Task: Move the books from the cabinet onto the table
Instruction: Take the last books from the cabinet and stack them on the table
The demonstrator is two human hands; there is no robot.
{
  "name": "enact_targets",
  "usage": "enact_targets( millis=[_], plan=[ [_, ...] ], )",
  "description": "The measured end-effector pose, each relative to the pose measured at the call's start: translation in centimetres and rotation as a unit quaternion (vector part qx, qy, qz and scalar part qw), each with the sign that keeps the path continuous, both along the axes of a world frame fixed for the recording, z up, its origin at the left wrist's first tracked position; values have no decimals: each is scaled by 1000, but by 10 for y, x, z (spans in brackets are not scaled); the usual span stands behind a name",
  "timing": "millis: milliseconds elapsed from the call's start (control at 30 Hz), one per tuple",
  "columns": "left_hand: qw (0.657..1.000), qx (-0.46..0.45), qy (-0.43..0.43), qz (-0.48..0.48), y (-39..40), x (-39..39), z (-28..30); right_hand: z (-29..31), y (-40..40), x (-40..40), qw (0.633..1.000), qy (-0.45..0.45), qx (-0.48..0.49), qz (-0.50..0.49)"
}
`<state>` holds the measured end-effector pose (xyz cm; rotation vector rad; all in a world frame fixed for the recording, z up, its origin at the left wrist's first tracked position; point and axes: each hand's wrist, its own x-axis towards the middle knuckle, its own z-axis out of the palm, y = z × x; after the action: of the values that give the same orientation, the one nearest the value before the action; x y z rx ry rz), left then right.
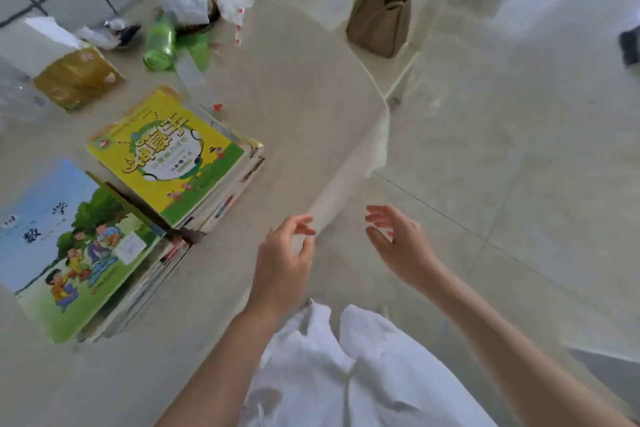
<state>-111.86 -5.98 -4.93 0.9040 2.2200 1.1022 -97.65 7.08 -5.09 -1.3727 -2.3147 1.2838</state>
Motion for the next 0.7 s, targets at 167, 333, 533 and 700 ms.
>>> enact_targets(
  millis=[167, 333, 533, 700],
  plan=[
    [990, -42, -14, -134, 26, 56, -4, 0, -3, 98, 990, 3, 2, -142],
    [972, -41, -10, -232, 71, 136, 1, 0, -16, 207, 967, 3, -14, -254],
    [931, -29, -13, -365, 125, 272, -8, -2, -38, 350, 928, -3, -51, -369],
    [886, -19, 1, -464, 167, 392, -19, -4, -41, 465, 897, -15, -57, -439]
  ],
)
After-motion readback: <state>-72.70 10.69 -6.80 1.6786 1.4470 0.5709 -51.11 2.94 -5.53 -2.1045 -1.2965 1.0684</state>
